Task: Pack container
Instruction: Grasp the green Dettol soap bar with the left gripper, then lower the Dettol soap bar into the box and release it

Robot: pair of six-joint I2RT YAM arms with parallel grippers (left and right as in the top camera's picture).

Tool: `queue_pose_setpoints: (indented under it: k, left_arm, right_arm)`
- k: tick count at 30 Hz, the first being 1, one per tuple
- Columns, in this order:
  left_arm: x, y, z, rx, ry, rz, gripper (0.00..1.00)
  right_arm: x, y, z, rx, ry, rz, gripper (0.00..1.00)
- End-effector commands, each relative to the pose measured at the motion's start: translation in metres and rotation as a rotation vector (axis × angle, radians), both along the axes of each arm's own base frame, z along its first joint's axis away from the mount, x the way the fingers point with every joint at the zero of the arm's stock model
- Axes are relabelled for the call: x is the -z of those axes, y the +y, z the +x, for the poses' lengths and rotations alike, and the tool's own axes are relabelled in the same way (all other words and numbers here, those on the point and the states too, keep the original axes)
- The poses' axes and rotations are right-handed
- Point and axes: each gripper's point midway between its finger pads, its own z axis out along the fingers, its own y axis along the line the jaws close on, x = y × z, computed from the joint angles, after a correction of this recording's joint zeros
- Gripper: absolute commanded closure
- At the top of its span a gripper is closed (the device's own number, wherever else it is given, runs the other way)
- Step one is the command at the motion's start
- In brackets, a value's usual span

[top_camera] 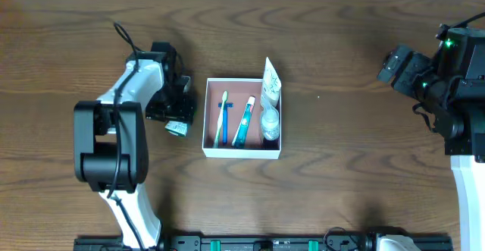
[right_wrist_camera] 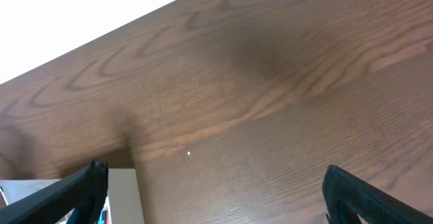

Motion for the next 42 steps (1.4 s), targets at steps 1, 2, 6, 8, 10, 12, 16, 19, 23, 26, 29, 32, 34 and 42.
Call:
queue_pose_setpoints:
  k: [1, 2, 6, 8, 10, 12, 16, 19, 23, 26, 29, 32, 34, 42]
  left_arm:
    - [0.005, 0.000, -0.003, 0.010, 0.013, -0.003, 0.25]
    - [0.005, 0.000, -0.002, 0.010, 0.010, -0.004, 0.31]
    - [0.005, 0.000, -0.001, -0.005, 0.006, -0.002, 0.42]
    - [0.005, 0.000, -0.001, -0.005, 0.005, -0.001, 0.47]
    - [0.001, 0.001, 0.000, -0.019, -0.001, 0.004, 0.51]
    - [-0.009, 0.001, 0.002, -0.036, -0.006, 0.008, 0.53]
    - [-0.047, 0.001, 0.006, -0.085, -0.055, 0.009, 0.59]
    - [-0.083, -0.001, 0.008, -0.117, -0.132, 0.001, 0.59]
    - [-0.132, -0.014, 0.004, -0.127, -0.263, -0.024, 0.59]
    - [-0.162, -0.033, -0.001, -0.104, -0.354, -0.051, 0.59]
    - [-0.180, -0.061, -0.004, -0.073, -0.420, -0.088, 0.59]
    - [-0.177, -0.086, -0.007, -0.067, -0.421, -0.114, 0.59]
    - [-0.166, -0.100, -0.009, -0.067, -0.403, -0.119, 0.59]
    - [-0.114, -0.129, -0.005, -0.063, -0.331, -0.104, 0.59]
  right_arm:
    - [-0.003, -0.001, 0.000, 0.000, -0.005, -0.001, 0.01]
    - [-0.003, -0.001, 0.000, 0.000, -0.005, -0.001, 0.01]
    - [-0.003, -0.001, 0.000, 0.000, -0.005, -0.001, 0.01]
    - [-0.003, -0.001, 0.000, 0.000, -0.005, -0.001, 0.01]
    - [-0.003, -0.001, 0.000, 0.000, -0.005, -0.001, 0.01]
    - [-0.003, -0.001, 0.000, 0.000, -0.005, -0.001, 0.01]
    - [-0.003, -0.001, 0.000, 0.000, -0.005, -0.001, 0.01]
    - [-0.003, -0.001, 0.000, 0.000, -0.005, -0.001, 0.01]
    - [-0.003, -0.001, 0.000, 0.000, -0.005, -0.001, 0.01]
    - [-0.003, -0.001, 0.000, 0.000, -0.005, -0.001, 0.01]
    - [-0.003, -0.001, 0.000, 0.000, -0.005, -0.001, 0.01]
    - [-0.003, -0.001, 0.000, 0.000, -0.005, -0.001, 0.01]
    - [-0.003, -0.001, 0.000, 0.000, -0.005, -0.001, 0.01]
    - [-0.003, -0.001, 0.000, 0.000, -0.005, -0.001, 0.01]
